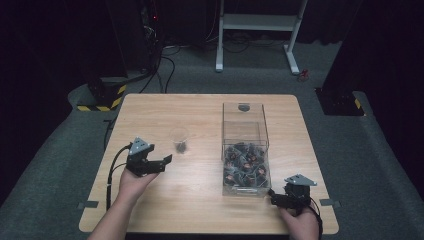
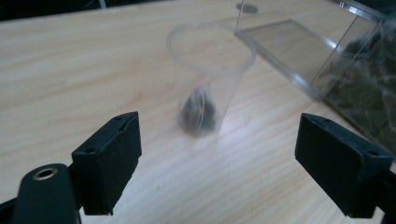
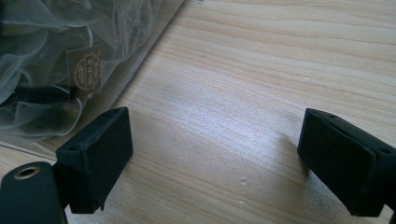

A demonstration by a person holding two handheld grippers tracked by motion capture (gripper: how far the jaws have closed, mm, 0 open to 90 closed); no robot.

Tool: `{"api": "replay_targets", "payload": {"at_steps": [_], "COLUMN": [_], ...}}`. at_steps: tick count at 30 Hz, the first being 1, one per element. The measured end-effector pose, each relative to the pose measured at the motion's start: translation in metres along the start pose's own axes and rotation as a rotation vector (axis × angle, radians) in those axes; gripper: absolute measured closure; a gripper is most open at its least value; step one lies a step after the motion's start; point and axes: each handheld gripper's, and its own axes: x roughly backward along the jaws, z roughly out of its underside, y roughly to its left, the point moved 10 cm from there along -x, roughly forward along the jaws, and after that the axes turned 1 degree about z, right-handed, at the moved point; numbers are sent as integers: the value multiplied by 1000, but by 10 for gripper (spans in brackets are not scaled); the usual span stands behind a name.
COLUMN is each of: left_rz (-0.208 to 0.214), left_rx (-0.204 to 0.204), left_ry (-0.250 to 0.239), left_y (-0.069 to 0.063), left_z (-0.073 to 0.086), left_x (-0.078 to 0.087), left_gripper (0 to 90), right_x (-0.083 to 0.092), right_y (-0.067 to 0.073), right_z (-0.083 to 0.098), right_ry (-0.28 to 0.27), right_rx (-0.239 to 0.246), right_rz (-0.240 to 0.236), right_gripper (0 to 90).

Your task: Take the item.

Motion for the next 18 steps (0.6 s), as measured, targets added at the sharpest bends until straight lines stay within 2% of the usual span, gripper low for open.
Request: {"api": "replay_targets", "payload": {"at_steps": [1,2,3,4,13,16,18], "left_rz": [-7,-11,-9,-13,-41,-57,-72], "left_rx": [-16,3,53,-49,-57,-76,-89], "left_ry": [11,6,-14,66,190,238,245], "left_y": [3,3,1,10,21,23,24], "left_z": [6,10,14,25,83,101,110], "left_x": [2,2,1,7,25,32,37], "left_gripper": [151,151,152,152,152,151,151], "right_x": [0,0,0,0,0,0,0], "right_y": [0,0,0,0,0,0,0], "right_z": [0,0,0,0,0,0,0], "right_ry": [-3,-3,-3,-3,-2,-2,-3], "right_rx": [3,3,2,3,-3,-4,-4], "right_rz": [0,0,0,0,2,2,3], "right_gripper": [100,100,100,100,103,104,105]}}
